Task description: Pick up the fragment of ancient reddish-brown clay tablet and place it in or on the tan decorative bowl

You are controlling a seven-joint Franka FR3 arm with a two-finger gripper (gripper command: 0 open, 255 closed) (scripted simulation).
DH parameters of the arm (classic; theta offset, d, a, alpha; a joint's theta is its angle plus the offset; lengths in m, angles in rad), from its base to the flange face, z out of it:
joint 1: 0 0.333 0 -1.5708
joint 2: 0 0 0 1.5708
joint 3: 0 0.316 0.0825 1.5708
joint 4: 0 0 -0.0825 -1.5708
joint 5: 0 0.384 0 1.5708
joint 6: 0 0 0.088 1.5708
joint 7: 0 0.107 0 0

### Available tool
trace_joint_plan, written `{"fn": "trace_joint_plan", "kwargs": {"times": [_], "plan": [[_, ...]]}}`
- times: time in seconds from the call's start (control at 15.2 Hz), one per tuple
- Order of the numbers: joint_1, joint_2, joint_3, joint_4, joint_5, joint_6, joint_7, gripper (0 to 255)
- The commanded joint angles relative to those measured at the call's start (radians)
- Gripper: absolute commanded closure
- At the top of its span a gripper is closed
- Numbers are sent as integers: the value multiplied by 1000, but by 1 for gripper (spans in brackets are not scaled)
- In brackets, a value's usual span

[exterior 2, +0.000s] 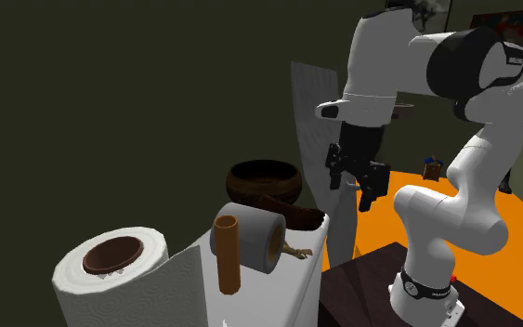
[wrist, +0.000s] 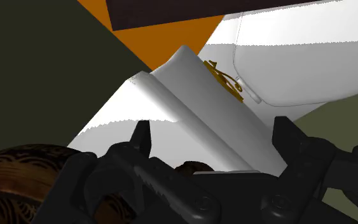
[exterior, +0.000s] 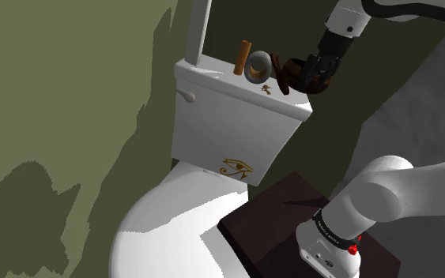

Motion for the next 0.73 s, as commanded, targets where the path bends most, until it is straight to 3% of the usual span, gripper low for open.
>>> {"fn": "trace_joint_plan", "kwargs": {"times": [0.0,0.26,0.53,0.66], "plan": [[0,0,0,0,0,0,0,0],[-46,60,205,31,-136,114,225,0],[-124,159,409,97,-311,160,461,0],[-126,158,401,72,-316,186,462,0]]}}
